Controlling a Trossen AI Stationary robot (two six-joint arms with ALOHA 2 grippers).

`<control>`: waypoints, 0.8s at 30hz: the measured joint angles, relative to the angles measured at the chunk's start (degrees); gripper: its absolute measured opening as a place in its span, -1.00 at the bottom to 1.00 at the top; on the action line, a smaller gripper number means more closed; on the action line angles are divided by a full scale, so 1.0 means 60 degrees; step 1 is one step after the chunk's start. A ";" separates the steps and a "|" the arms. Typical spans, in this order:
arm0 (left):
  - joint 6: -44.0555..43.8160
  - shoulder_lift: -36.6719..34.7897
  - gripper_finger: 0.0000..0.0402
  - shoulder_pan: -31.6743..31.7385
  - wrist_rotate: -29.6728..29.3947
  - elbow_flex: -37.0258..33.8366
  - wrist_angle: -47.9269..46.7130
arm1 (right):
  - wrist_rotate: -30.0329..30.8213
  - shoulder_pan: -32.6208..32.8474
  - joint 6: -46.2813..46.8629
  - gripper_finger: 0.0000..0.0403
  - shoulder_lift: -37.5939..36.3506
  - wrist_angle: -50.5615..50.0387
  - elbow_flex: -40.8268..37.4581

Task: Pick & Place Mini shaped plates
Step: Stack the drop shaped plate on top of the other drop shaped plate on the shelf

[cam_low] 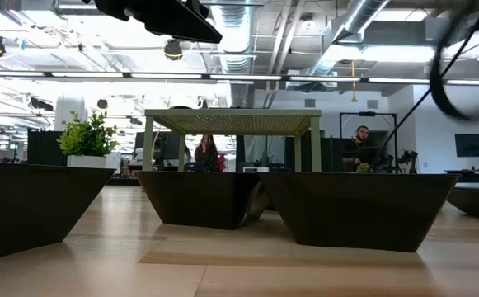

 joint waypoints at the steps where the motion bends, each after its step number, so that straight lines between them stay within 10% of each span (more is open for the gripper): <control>1: 0.0000 0.0000 -0.60 0.0000 0.0000 0.0000 0.0006 | -0.0243 0.0001 -0.0001 -0.52 0.0144 -0.0028 0.0002; 13: 0.0000 0.0000 -0.60 0.0000 0.0000 0.0000 0.0009 | -0.0696 -0.0006 -0.0378 -0.54 0.0478 -0.0184 0.0018; 24: 0.0000 0.0000 -0.60 0.0000 0.0000 0.0000 0.0009 | -0.0641 0.0162 -0.1356 -0.96 0.0503 -0.0115 -0.0019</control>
